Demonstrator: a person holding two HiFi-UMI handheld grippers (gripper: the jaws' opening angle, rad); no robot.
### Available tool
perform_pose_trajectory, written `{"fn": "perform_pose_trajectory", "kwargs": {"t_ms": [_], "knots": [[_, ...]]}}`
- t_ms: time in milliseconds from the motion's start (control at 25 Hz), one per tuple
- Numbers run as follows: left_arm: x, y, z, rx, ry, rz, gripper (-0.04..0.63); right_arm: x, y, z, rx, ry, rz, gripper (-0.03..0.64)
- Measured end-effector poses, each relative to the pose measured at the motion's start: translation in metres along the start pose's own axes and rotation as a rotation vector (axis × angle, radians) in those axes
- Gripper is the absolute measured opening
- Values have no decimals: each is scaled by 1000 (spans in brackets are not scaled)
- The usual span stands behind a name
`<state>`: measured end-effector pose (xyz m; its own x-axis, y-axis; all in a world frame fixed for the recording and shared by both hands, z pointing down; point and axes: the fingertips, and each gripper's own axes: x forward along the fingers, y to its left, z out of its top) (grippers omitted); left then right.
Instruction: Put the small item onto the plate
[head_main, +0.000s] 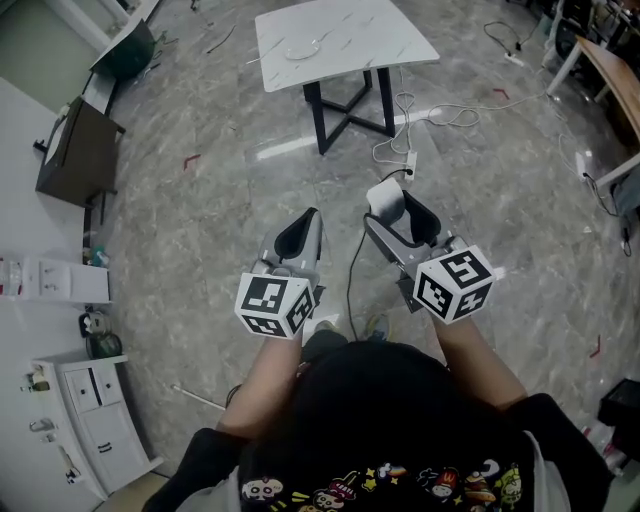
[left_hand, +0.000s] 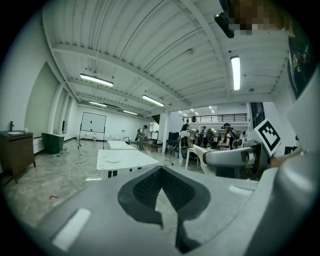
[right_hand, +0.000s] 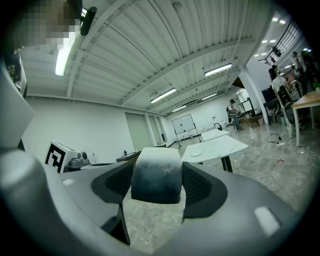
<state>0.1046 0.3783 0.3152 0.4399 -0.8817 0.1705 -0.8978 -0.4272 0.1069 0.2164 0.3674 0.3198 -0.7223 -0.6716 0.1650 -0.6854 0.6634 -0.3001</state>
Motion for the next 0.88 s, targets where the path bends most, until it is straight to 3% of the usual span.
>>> {"fn": "perform_pose_trajectory", "kwargs": {"t_ms": [400, 880], "knots": [[33, 23, -11, -31, 32, 17, 0, 34, -31, -2, 16, 38, 13, 333], [98, 110, 13, -31, 43, -87, 0, 132, -43, 20, 30, 42, -68, 333]]}}
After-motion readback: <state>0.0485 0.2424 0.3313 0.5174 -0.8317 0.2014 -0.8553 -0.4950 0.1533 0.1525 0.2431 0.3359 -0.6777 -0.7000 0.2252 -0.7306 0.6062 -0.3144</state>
